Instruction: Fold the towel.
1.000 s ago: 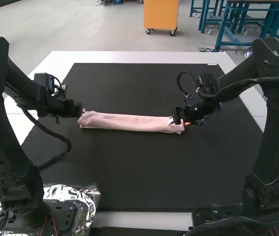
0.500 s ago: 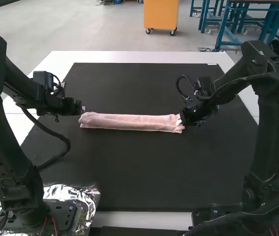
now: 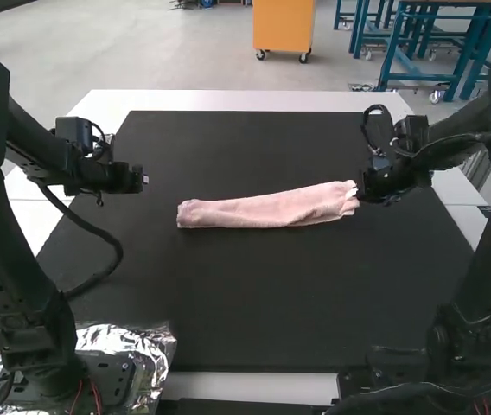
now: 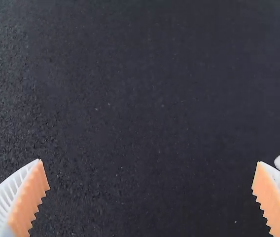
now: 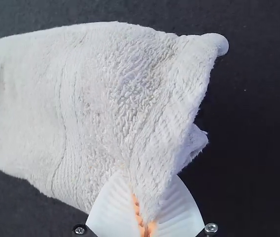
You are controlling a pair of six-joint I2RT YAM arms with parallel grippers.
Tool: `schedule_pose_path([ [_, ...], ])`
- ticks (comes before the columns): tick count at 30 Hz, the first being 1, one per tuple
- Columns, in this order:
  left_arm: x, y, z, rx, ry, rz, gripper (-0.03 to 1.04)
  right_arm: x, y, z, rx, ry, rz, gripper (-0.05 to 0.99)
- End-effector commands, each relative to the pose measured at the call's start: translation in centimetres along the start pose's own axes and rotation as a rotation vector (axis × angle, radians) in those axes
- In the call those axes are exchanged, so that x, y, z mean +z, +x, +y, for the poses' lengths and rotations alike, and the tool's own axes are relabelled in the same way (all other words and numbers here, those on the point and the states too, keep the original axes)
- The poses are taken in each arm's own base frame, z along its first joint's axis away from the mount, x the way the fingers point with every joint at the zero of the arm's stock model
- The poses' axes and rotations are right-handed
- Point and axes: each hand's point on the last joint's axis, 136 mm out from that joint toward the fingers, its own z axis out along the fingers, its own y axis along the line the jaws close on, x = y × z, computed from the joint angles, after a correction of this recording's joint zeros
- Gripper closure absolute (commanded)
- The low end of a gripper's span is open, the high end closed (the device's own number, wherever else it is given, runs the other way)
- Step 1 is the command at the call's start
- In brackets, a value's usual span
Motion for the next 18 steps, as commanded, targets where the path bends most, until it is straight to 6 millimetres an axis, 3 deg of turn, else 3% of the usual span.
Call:
schedule_pose_path([
  [1, -0.8, -3.6, -0.4, 0.02, -0.006, -0.086, 0.04, -2.1, -2.2, 0.8, -0.041, -0.019, -0.065, 0.96],
  [5, -0.7, -4.2, -1.1, 0.021, 0.005, -0.095, 0.04, -1.8, -2.5, 2.8, -0.072, -0.046, -0.061, 0.96],
  [18, -0.6, -3.8, -1.0, -0.008, 0.004, -0.092, 0.04, 3.1, -1.6, 16.3, -0.239, -0.216, -0.006, 0.96],
])
